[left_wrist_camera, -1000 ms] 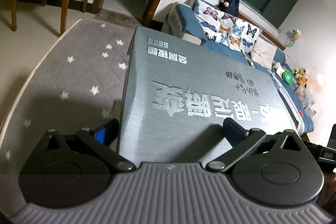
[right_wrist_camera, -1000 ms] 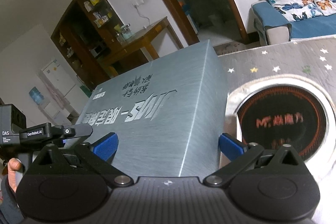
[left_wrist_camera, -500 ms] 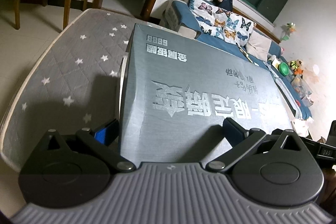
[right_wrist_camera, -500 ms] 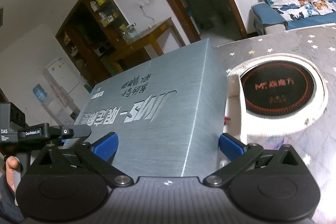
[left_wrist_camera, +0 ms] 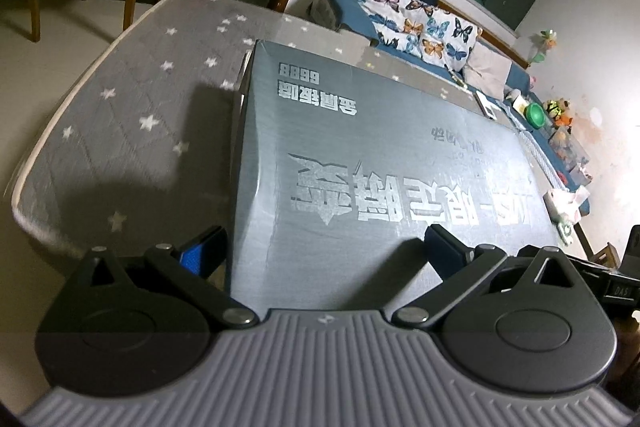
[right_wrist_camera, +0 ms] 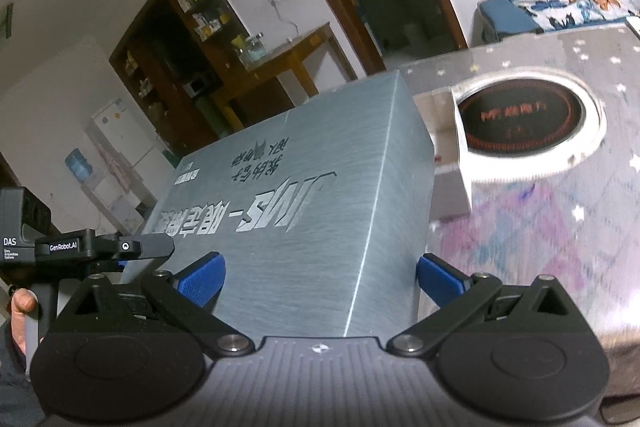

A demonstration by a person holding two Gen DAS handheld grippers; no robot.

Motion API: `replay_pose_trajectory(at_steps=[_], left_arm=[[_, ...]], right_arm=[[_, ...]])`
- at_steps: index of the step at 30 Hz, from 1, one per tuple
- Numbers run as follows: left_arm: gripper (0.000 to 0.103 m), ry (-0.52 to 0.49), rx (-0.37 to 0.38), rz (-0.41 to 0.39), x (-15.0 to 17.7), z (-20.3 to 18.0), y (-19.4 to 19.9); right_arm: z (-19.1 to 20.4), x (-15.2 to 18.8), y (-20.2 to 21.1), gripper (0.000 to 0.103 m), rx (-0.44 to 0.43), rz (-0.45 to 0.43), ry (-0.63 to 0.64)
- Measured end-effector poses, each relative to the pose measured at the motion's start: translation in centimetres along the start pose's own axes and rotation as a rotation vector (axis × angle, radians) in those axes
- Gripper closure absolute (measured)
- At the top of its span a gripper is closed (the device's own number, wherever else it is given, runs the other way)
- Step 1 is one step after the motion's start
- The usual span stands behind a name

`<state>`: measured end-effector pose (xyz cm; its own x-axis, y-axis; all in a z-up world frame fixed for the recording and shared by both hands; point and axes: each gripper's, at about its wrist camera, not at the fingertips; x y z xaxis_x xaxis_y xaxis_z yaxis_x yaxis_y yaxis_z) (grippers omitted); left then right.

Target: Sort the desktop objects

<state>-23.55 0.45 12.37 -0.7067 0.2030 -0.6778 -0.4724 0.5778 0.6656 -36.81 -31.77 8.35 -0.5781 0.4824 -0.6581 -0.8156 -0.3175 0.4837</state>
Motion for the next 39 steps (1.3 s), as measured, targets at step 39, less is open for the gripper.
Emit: replay_pose_trajectory(at_steps=[39], left_arm=[[0.0, 0.112, 0.001, 0.167, 6.6, 1.9, -2.9]], right_arm=[[-2.5, 6.3, -0.3, 0.0, 0.026, 0.127, -0.08]])
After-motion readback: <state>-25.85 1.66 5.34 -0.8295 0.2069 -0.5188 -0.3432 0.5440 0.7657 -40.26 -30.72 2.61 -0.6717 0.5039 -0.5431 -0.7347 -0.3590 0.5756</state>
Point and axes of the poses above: each gripper's, at about its wrist camera, not at the fingertips, and y roughly against the way its jaws point, z to its left, x to its underside, and after that the axes turned 6 degrees about -y, right-handed
